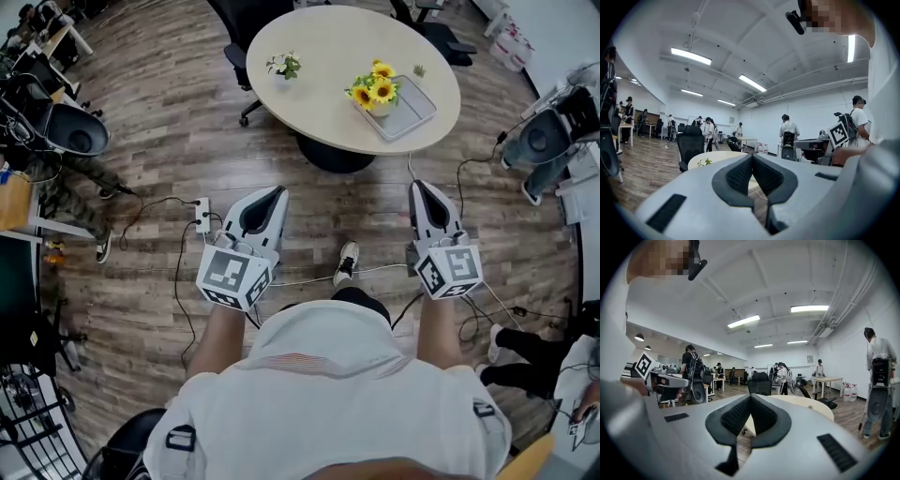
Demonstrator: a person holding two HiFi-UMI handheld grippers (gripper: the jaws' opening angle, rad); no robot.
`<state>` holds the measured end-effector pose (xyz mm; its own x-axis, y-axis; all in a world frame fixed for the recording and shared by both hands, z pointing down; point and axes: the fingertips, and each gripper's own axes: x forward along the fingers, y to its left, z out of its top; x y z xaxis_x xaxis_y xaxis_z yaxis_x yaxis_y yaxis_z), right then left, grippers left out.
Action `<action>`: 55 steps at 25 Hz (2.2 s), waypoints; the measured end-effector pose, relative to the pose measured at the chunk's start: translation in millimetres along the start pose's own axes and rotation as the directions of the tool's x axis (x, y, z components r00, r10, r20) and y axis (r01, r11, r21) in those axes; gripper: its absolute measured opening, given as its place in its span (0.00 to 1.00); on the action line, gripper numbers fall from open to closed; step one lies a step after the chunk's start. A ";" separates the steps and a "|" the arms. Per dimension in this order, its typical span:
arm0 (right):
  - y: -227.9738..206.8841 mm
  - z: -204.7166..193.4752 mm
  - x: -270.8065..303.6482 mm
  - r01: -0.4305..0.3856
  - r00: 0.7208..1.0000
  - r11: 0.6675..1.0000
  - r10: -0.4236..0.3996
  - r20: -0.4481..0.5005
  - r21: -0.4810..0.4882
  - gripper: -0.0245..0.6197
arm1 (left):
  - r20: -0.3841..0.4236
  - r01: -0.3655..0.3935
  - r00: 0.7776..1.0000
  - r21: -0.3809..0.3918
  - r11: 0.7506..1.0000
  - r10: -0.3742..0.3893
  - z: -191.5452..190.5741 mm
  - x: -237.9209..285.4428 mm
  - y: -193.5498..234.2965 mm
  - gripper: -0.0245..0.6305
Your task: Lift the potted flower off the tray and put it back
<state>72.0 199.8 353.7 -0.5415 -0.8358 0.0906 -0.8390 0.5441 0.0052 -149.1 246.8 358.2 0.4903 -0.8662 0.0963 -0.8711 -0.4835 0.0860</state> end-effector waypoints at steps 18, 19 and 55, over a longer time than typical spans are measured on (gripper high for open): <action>-253.9 16.8 173.5 -0.002 1.000 0.999 0.002 0.006 0.053 0.04 | -0.048 -0.011 0.999 0.025 1.000 0.013 37.7 297.3 33.0 0.04; -265.8 15.9 179.3 0.004 1.000 0.998 -0.005 0.005 0.055 0.04 | -0.050 -0.004 0.999 0.028 1.000 0.006 38.1 310.5 32.9 0.04; -318.8 36.4 297.5 0.293 0.956 0.955 -0.292 -0.038 0.031 0.04 | -0.022 0.297 0.955 -0.008 0.955 -0.297 69.5 480.6 156.8 0.04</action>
<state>176.4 -225.0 342.7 -0.2702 -0.9550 0.1226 -0.9622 0.2723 0.0006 -52.0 -254.1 349.1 0.7271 -0.6808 0.0882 -0.6863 -0.7176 0.1186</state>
